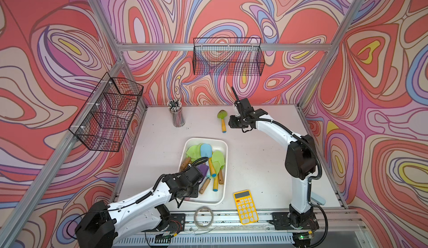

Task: Take the shovel out of the storage box
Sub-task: Pick up the shovel from the storage box.

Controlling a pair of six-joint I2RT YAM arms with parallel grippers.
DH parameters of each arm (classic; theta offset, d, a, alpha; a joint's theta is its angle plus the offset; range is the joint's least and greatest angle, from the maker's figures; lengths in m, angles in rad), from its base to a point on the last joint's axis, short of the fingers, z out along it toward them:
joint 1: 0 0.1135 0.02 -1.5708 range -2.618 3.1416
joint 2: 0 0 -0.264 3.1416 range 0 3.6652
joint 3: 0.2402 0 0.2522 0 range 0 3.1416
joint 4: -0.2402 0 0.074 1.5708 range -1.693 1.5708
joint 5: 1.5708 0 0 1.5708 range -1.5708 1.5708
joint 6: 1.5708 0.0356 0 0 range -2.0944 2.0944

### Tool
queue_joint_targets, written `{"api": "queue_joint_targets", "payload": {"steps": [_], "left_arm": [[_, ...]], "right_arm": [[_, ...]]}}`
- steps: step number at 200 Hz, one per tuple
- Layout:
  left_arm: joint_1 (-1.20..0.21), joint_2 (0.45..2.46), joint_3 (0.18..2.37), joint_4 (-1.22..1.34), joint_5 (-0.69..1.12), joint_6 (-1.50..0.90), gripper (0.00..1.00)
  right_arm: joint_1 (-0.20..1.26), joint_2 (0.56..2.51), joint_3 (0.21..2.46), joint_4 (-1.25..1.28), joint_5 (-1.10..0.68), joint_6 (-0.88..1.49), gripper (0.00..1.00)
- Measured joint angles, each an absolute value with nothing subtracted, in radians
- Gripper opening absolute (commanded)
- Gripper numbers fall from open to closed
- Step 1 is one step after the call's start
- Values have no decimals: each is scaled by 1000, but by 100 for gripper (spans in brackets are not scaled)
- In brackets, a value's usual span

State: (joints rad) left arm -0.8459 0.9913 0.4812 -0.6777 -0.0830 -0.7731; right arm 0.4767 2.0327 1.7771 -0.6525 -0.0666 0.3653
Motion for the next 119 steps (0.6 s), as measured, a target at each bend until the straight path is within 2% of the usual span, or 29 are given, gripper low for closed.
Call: {"api": "queue_joint_targets", "payload": {"steps": [63, 119], "left_arm": [[-857, 1028, 473, -684, -72, -798, 43], [-860, 1058, 473, -646, -39, -797, 20]], "right_arm": [[477, 2028, 1731, -641, -67, 360, 41], [477, 1988, 1682, -625, -67, 360, 40]]}}
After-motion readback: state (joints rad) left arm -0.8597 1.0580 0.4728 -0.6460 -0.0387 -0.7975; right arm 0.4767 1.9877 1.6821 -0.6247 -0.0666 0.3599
